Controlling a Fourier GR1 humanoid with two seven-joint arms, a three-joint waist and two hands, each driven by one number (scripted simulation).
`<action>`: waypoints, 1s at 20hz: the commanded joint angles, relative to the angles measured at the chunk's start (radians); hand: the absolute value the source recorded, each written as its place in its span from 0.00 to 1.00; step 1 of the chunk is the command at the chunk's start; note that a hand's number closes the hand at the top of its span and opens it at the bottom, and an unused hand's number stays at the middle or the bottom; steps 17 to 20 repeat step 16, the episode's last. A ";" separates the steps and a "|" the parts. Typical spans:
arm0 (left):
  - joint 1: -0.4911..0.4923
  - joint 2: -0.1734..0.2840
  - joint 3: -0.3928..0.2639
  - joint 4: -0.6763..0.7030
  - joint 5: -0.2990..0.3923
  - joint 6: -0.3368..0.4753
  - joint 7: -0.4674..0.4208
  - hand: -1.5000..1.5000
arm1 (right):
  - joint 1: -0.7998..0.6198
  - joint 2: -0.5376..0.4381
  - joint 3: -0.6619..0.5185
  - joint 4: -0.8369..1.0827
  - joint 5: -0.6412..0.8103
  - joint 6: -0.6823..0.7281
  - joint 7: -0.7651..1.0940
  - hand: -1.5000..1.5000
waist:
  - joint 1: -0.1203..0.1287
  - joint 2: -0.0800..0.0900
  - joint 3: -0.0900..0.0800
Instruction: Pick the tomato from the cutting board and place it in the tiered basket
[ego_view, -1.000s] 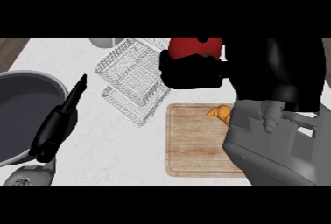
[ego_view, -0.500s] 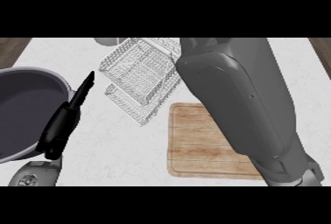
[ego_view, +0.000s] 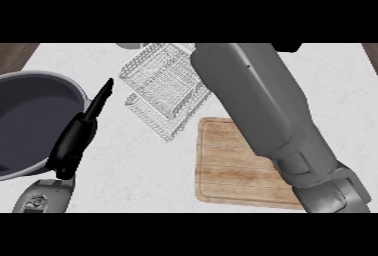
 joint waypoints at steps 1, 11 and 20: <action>0.002 -0.013 -0.020 -0.021 -0.014 0.002 0.003 0.50 | -0.008 0.003 0.045 0.131 -0.121 -0.206 -0.072 0.00 | 0.019 0.001 0.000; 0.001 -0.002 0.022 -0.011 0.005 -0.001 0.023 0.50 | -0.067 0.003 -0.027 0.240 -0.071 -0.646 -0.244 0.00 | -0.024 -0.007 0.001; 0.086 0.020 0.052 -0.016 0.017 -0.002 -0.022 0.50 | -0.090 -0.095 -0.078 0.237 -0.004 -0.689 -0.104 0.00 | -0.080 -0.030 0.001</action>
